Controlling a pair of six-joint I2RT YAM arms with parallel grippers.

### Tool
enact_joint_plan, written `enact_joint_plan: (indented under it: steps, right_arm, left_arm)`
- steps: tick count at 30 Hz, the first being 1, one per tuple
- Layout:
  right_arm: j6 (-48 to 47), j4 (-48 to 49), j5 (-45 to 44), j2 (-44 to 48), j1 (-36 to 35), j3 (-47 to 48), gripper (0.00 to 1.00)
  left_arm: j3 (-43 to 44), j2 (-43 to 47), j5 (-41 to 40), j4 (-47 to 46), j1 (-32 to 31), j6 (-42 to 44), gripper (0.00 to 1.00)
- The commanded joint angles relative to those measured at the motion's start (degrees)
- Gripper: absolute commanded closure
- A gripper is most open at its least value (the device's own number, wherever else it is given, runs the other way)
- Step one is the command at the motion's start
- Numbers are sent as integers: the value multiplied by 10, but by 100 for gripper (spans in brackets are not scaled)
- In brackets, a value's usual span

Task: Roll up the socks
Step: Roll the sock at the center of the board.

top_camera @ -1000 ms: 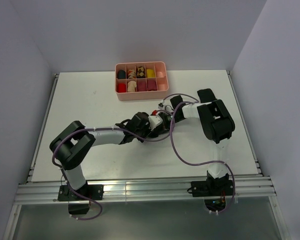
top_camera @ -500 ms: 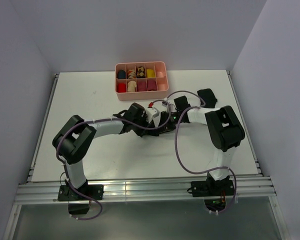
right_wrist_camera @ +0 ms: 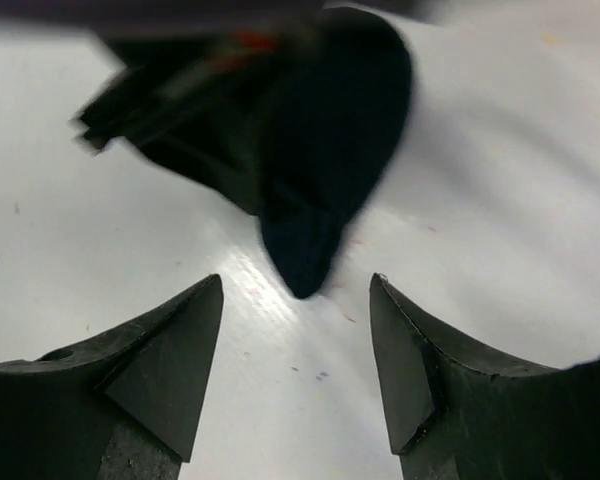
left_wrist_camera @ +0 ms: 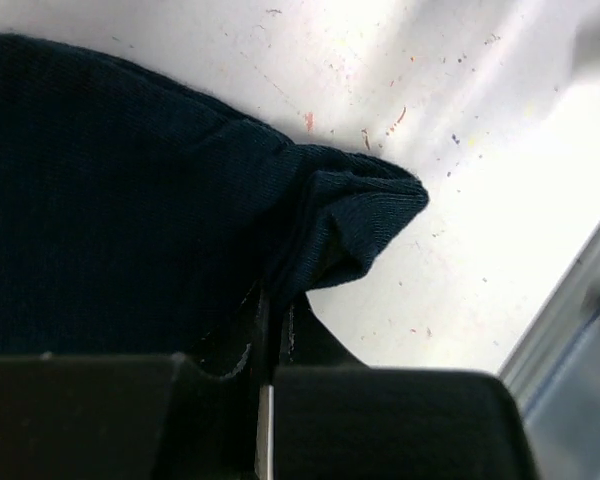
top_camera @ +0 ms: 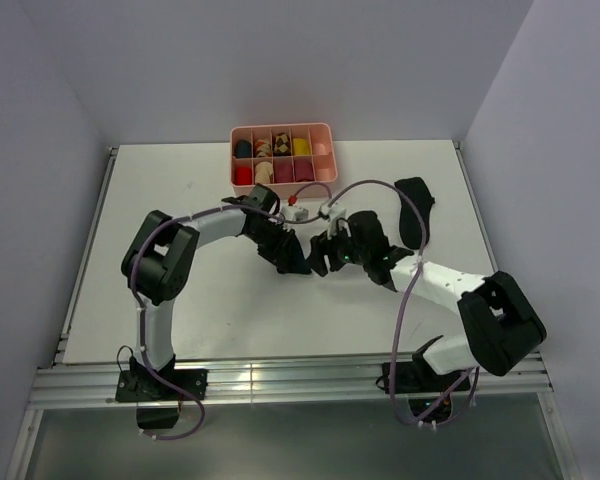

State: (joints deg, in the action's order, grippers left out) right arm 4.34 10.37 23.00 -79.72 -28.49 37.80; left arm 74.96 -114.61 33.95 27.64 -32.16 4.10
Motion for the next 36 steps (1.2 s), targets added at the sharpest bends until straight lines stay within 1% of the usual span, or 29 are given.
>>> enact_joint_plan:
  steps: [1,5,9,15,20,21,25,32,36]
  right_arm:
    - [-88,32,-88,19,-70,-5,32]
    - [-124,23,-125,14,-117,10,32]
    - [-173,-11,-167,-8,-164,38,33]
    - [-217,-27,-216,-55,-222,64,37]
    - [-236,-41,-229,-92,-244,85,39]
    - [-238,-41,-245,-95,-250,86,39]
    - [-240,-48,-257,-122,-256,104,40]
    - [-249,-78,-256,-154,-258,133,40]
    - [-265,-99,-255,-177,-264,153,40]
  left_arm:
    - [43,-43,25,103,4,28,99]
    - [75,-71,33,151,7,38,99]
    - [86,-83,47,181,14,45,99]
    - [84,-91,59,189,25,49,99]
    - [76,-88,64,191,28,52,99]
    - [74,-89,64,190,29,52,99]
    - [63,-83,70,190,32,55,99]
    - [34,-70,75,183,43,55,99]
    - [38,-74,67,187,50,52,99]
